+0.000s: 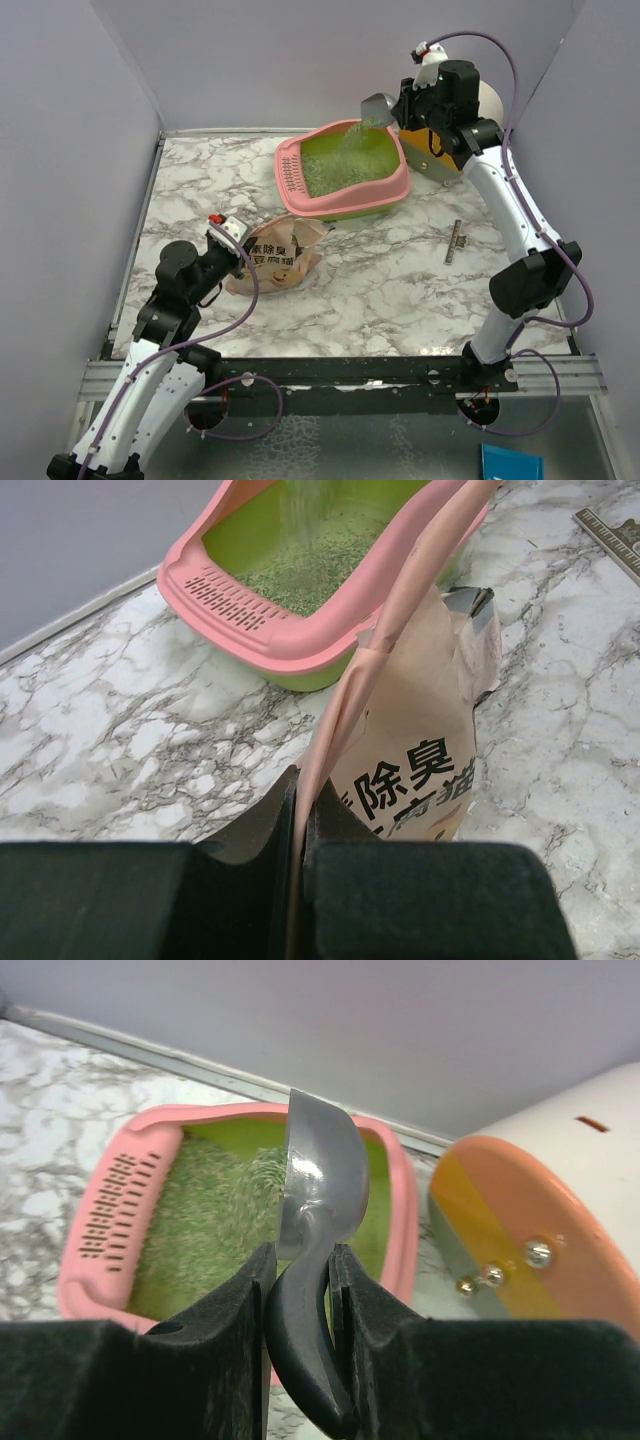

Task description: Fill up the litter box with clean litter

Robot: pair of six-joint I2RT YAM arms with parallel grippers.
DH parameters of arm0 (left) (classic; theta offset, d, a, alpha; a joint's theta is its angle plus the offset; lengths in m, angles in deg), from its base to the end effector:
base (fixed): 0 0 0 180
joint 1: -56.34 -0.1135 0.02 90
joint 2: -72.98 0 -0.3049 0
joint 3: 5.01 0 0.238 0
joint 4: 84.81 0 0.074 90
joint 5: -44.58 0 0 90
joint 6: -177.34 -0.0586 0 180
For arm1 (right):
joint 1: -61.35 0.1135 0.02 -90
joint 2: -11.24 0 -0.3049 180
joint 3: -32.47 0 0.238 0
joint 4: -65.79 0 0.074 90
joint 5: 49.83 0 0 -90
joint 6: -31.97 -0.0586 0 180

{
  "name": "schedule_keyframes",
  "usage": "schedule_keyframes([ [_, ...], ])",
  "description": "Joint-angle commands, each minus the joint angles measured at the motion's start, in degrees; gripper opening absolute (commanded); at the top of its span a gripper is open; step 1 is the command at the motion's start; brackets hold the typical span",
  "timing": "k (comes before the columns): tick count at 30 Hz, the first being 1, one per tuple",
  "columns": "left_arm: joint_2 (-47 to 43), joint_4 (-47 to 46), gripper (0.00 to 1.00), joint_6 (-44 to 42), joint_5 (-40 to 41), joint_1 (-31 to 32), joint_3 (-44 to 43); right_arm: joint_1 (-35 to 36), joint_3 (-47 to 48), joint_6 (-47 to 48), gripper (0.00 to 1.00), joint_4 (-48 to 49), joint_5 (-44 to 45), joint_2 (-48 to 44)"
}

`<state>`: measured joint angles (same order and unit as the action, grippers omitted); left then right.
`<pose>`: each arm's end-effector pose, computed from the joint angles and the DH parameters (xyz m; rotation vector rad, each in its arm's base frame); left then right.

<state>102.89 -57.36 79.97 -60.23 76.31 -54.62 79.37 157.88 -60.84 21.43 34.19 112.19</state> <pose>0.0976 -0.0514 0.3281 0.5911 1.6114 -0.3837 0.3965 0.1354 0.4664 -0.3255 1.9036 0.3439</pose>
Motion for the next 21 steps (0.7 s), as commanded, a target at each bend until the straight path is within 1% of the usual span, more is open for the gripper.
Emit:
schedule_keyframes([
  [1,-1.3,-3.2,0.00,1.2,-1.3,0.0,-0.4,3.0,0.0,9.0,0.01,3.0,10.9,-4.4],
  [3,-1.1,-3.4,0.00,1.4,-1.4,0.0,-0.4,5.0,-1.3,13.0,0.01,4.0,11.5,-5.4],
  [8,-0.8,-3.7,0.00,1.5,-1.6,0.1,-0.7,6.5,-3.2,14.4,0.01,4.8,9.2,-6.6],
  [13,-0.8,-3.1,0.00,0.8,-1.3,0.1,-1.1,7.8,-5.1,16.5,0.01,6.1,14.0,-7.6],
  [18,-0.7,-3.0,0.00,0.2,-1.3,0.0,-1.1,9.3,-8.4,20.7,0.01,8.5,17.7,-9.5],
  [21,-0.3,-3.1,0.02,0.1,-1.2,0.1,-1.4,9.7,-8.9,20.0,0.01,8.8,18.0,-10.1],
])
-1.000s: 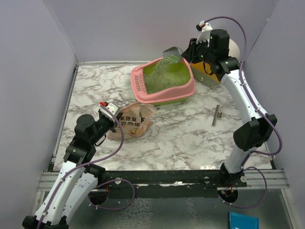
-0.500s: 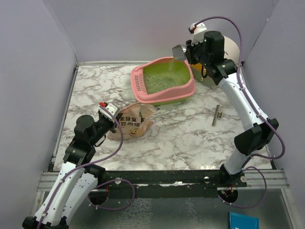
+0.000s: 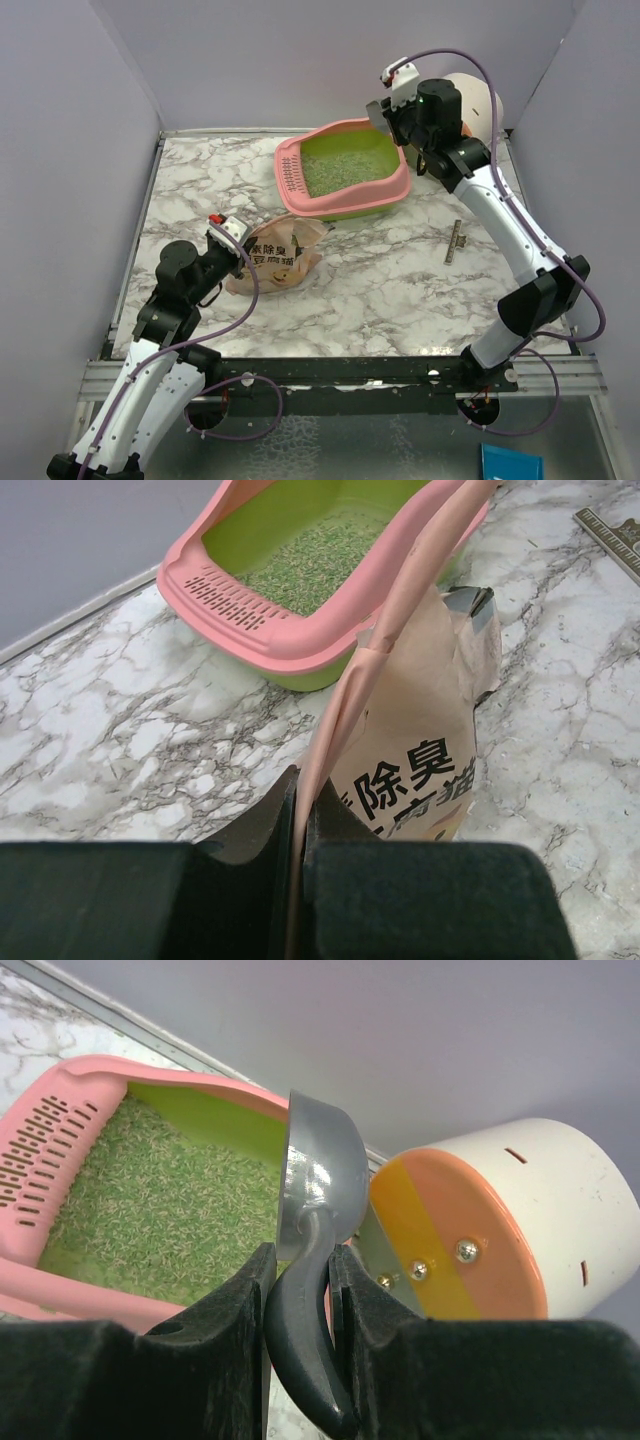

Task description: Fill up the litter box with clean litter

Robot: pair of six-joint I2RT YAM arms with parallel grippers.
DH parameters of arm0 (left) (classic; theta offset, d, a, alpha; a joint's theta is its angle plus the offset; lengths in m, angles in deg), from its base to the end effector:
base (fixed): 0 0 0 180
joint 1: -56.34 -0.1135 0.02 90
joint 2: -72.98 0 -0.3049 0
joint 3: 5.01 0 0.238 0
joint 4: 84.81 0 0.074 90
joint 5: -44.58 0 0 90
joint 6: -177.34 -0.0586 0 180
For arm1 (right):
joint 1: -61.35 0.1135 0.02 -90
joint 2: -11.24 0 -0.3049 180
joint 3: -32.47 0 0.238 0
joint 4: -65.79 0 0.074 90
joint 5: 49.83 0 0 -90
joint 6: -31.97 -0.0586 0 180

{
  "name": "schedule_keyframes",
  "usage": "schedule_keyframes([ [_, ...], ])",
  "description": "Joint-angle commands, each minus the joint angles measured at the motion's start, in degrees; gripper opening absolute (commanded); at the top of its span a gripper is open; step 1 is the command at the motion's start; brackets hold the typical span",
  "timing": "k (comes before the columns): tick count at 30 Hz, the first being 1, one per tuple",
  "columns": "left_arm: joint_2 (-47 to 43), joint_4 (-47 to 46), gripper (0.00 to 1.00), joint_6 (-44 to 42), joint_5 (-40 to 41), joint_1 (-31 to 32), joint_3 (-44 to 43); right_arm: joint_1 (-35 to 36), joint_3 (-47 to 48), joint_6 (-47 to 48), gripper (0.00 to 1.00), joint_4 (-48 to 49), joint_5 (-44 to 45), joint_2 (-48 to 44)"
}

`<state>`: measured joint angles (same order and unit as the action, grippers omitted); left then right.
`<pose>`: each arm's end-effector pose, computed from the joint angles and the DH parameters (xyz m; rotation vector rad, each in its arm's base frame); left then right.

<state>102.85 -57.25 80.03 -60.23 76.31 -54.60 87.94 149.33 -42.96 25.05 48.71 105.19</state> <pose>0.0974 -0.0513 0.3278 0.5905 1.6133 -0.3846 0.3489 0.1649 0.4699 -0.5716 1.7894 -0.0021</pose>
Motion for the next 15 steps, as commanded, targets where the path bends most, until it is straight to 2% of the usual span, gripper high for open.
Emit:
schedule_keyframes([
  [1,-0.1,-3.2,0.04,0.0,-1.1,0.0,-1.6,1.2,-0.6,0.7,0.01,5.2,3.7,-3.5],
  [3,-0.1,-3.4,0.09,0.0,-1.0,0.1,-2.0,1.2,-0.3,-2.3,0.01,4.3,3.5,-3.7],
  [7,-0.2,-4.7,0.27,1.2,-0.5,0.0,-3.2,1.2,0.3,-7.8,0.01,1.6,-0.2,-3.9],
  [10,-0.3,-6.0,0.38,2.5,0.0,0.0,-4.3,1.1,-0.6,-12.4,0.01,-0.6,1.5,-5.3],
  [13,0.0,-6.7,0.44,2.9,0.3,0.1,-5.4,-2.1,-4.0,-17.7,0.01,-2.7,0.4,-8.5],
  [15,0.2,-7.6,0.45,3.1,0.5,0.1,-5.9,-7.0,-9.0,-22.0,0.01,-2.1,-6.3,-13.1],
])
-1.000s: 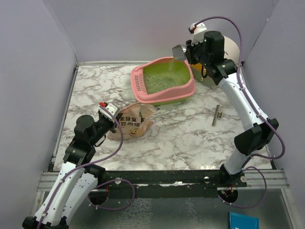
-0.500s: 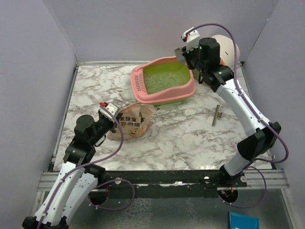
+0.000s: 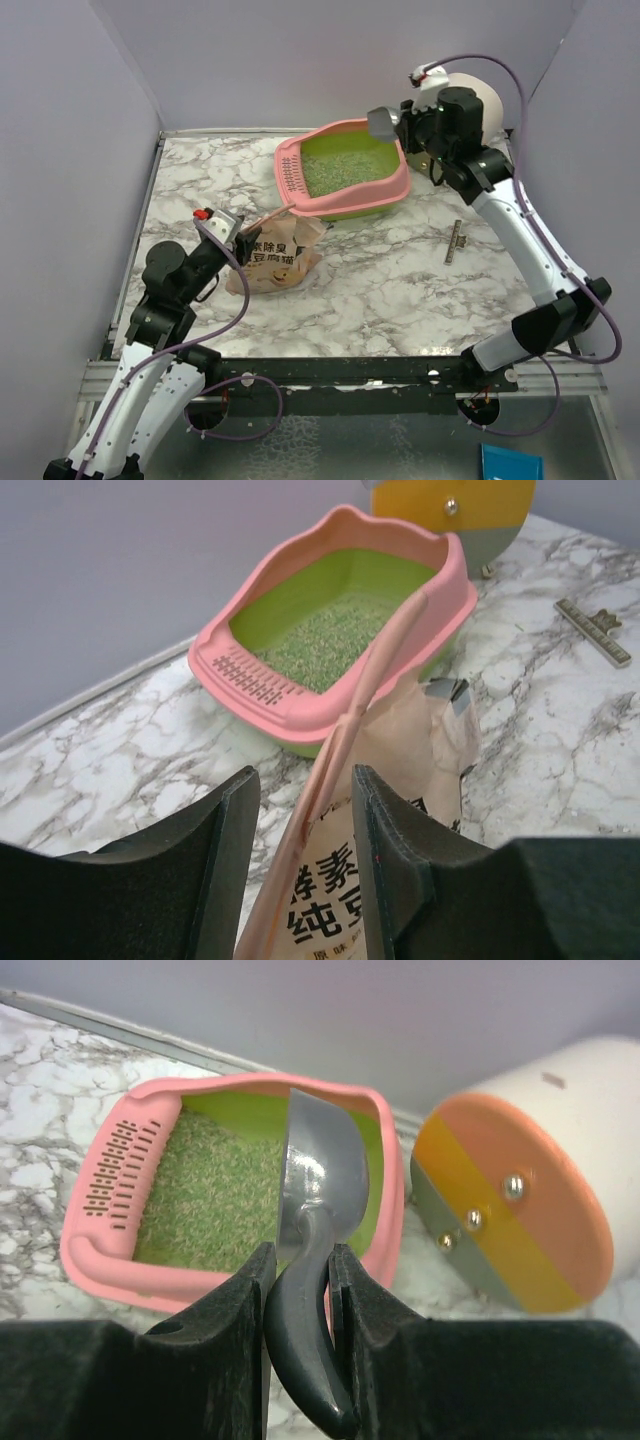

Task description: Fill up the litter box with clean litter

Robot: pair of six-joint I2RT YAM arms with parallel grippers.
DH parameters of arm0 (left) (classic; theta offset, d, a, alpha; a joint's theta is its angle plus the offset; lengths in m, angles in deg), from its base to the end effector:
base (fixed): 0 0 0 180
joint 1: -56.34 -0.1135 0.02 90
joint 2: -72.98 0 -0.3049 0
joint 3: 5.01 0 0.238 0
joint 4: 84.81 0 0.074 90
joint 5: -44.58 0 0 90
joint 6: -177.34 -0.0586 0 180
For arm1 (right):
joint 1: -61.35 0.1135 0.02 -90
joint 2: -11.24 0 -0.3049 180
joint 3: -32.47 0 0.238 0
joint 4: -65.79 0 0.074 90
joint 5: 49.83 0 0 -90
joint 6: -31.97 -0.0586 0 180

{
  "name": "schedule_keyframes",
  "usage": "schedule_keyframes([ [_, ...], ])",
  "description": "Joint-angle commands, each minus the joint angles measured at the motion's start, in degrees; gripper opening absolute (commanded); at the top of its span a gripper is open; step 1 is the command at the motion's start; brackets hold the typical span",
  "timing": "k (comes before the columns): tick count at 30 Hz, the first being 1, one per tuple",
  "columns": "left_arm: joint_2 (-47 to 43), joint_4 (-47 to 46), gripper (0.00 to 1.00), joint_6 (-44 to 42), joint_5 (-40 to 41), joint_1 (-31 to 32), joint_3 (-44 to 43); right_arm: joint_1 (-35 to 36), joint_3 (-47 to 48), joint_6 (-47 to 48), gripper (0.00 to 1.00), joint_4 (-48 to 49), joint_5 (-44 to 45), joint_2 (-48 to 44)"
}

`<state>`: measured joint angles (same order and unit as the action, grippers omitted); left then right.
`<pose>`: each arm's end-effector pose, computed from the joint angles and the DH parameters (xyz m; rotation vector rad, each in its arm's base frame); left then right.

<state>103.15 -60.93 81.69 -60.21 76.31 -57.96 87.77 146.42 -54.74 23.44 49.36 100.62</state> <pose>0.0950 -0.0504 0.3564 0.5502 1.5063 -0.3994 0.3254 0.1512 0.4771 -0.3746 1.8412 0.1266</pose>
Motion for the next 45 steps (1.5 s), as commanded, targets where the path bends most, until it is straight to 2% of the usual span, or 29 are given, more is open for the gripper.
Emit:
schedule_keyframes([
  [1,0.2,-4.5,0.45,1.5,0.5,0.1,-2.7,-11.4,-8.8,-12.9,0.01,0.1,-11.6,-10.8],
  [4,1.4,-6.1,0.48,2.7,1.6,0.0,-3.6,-23.4,-18.7,-20.3,0.01,2.5,-23.7,-17.7],
  [7,3.9,-6.3,0.48,4.7,3.1,0.0,-5.6,-33.0,-26.8,-25.1,0.01,4.0,-28.1,-24.2],
  [10,7.6,-5.1,0.48,6.8,3.4,0.0,-9.0,-36.3,-33.3,-28.4,0.01,3.8,-25.3,-29.2],
  [13,11.5,-2.8,0.48,8.1,3.5,0.1,-12.5,-40.2,-40.1,-31.4,0.01,4.7,-26.5,-32.2],
  [23,15.0,1.5,0.48,9.9,3.8,0.0,-17.0,-54.4,-57.2,-46.3,0.01,17.0,-38.5,-32.9],
  [25,14.8,1.9,0.48,10.0,3.8,0.1,-16.7,-55.7,-59.7,-48.9,0.01,20.0,-38.3,-33.2],
  [36,10.9,1.1,0.46,9.1,3.2,0.0,-12.9,-56.1,-63.3,-53.6,0.01,28.2,-23.8,-30.3],
  [45,7.8,4.5,0.45,8.2,3.9,0.1,-12.6,-56.1,-64.1,-54.5,0.01,34.4,-23.3,-22.4],
])
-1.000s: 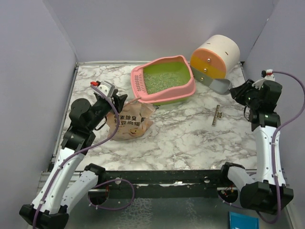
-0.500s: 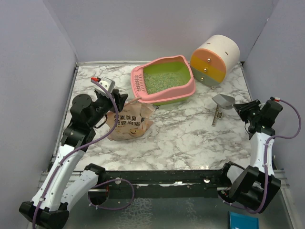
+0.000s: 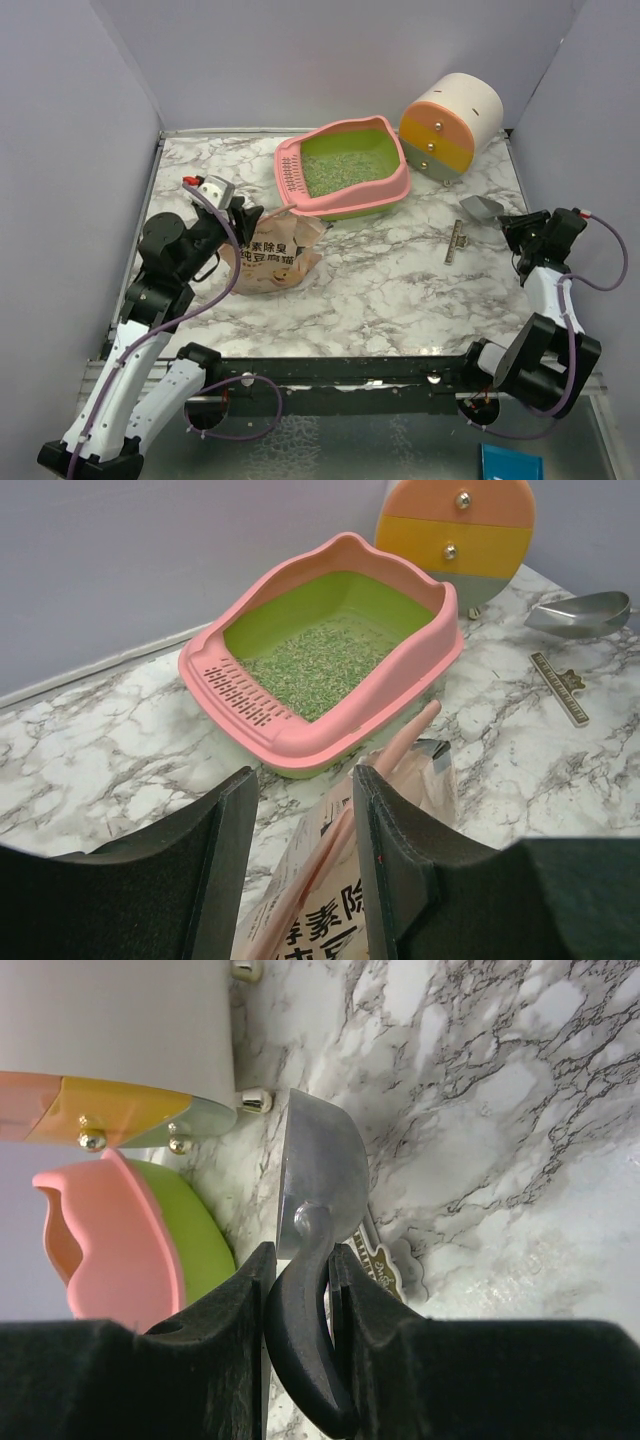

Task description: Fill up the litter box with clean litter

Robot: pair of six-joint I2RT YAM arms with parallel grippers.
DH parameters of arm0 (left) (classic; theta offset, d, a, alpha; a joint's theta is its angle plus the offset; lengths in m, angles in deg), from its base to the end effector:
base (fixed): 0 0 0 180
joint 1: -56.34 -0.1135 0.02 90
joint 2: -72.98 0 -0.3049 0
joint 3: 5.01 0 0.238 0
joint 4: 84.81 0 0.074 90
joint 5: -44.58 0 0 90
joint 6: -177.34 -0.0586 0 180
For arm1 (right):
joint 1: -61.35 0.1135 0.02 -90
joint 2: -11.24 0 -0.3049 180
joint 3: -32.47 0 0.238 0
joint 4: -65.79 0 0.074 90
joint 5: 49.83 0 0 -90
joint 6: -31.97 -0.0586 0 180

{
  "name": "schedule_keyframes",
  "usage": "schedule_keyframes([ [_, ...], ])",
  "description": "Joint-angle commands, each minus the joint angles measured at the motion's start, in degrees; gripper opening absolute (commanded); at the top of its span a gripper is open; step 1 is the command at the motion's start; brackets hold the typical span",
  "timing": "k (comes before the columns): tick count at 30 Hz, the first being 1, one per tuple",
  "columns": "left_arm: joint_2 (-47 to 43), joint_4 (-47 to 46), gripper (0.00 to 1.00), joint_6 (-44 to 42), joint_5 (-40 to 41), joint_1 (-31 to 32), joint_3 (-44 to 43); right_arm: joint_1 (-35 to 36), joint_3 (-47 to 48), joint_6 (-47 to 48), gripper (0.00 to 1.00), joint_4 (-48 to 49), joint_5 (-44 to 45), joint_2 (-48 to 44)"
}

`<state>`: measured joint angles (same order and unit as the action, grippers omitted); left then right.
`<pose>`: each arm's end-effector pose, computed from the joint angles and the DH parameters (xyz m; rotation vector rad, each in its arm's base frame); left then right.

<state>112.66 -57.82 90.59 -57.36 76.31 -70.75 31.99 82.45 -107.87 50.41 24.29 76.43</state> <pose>0.1185 -0.0560 0.4106 0.3952 1.5580 -0.4804 0.2118 -0.1007 0.2615 1.2190 1.7377 0.5050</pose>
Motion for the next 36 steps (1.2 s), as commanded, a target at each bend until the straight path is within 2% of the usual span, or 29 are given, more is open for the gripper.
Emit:
schedule_keyframes([
  [1,-1.9,1.7,0.45,-0.8,1.0,0.0,0.2,-0.3,-0.3,-1.4,0.01,8.3,1.8,2.3],
  [11,-4.0,3.5,0.45,-0.7,1.3,0.1,0.8,-0.4,-1.4,-1.0,0.01,13.9,1.0,9.9],
  [16,-4.8,4.5,0.45,-0.7,1.7,0.1,0.3,-0.4,-1.7,-0.1,0.06,15.9,0.7,13.9],
  [18,-5.2,4.6,0.45,-0.8,1.6,0.0,0.0,-0.4,-2.0,-0.1,0.11,16.6,0.4,14.7],
  [21,-5.7,4.6,0.45,-0.9,0.9,0.0,-0.3,-0.4,-2.4,0.0,0.23,17.3,0.5,15.5],
  [24,-5.8,4.7,0.45,-0.6,0.8,0.1,-0.8,-0.4,-1.5,0.8,0.36,15.6,1.2,16.4],
  [27,-5.6,4.8,0.45,-0.3,0.7,0.0,-1.3,-0.4,-0.3,1.4,0.45,12.9,1.8,17.6],
  [31,-5.3,4.7,0.45,0.0,0.6,0.0,-1.6,-0.4,0.8,2.0,0.52,10.3,1.2,19.3],
  [36,-5.2,4.7,0.45,0.1,0.4,0.1,-1.3,-0.4,-0.4,2.6,0.56,9.5,3.3,18.2],
])
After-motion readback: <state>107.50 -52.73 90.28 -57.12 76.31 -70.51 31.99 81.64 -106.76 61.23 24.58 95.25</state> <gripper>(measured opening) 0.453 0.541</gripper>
